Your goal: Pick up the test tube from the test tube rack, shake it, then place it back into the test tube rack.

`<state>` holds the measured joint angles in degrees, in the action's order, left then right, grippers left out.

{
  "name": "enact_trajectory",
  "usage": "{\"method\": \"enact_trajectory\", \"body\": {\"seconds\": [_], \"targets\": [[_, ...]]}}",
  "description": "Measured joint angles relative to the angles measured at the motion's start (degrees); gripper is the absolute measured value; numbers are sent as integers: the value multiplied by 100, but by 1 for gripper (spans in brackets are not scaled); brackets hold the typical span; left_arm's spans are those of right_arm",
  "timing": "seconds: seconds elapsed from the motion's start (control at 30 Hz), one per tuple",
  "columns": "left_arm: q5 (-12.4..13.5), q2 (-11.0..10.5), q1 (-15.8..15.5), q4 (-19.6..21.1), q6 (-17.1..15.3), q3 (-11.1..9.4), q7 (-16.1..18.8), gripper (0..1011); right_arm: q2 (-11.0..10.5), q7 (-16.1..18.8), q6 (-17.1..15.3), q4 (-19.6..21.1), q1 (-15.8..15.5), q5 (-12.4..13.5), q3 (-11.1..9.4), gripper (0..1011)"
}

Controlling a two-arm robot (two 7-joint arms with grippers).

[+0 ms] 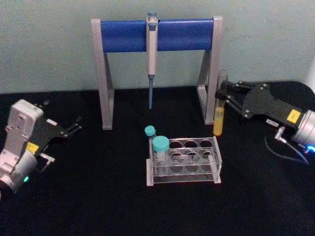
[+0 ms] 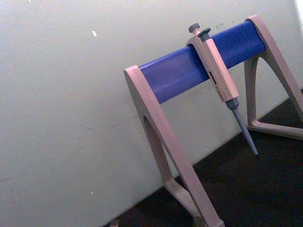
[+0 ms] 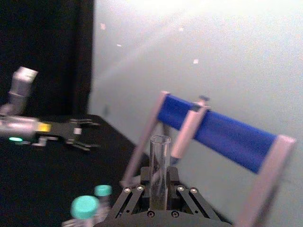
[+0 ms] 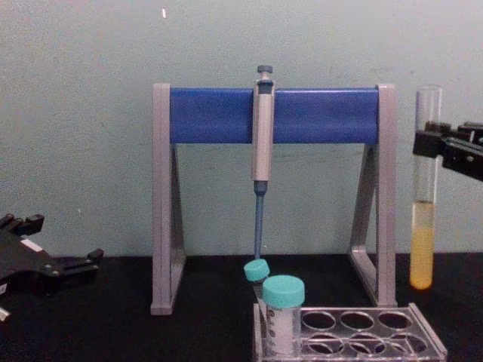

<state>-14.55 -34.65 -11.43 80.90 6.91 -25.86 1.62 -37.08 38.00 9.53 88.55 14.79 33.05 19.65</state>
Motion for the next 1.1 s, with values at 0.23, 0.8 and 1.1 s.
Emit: {"method": "enact_trajectory", "body": {"seconds": [0.23, 0.8, 1.1], "targets": [[0, 0, 0, 0, 0, 0, 0, 1001, 329, -695, 311, -64, 32, -638, -57, 228], [0, 0, 0, 0, 0, 0, 0, 1001, 1157, -238, 186, -584, 317, 41, -143, 228], [0, 0, 0, 0, 0, 0, 0, 1001, 756, 725, -664, -566, 381, 1019, -73, 228]]}}
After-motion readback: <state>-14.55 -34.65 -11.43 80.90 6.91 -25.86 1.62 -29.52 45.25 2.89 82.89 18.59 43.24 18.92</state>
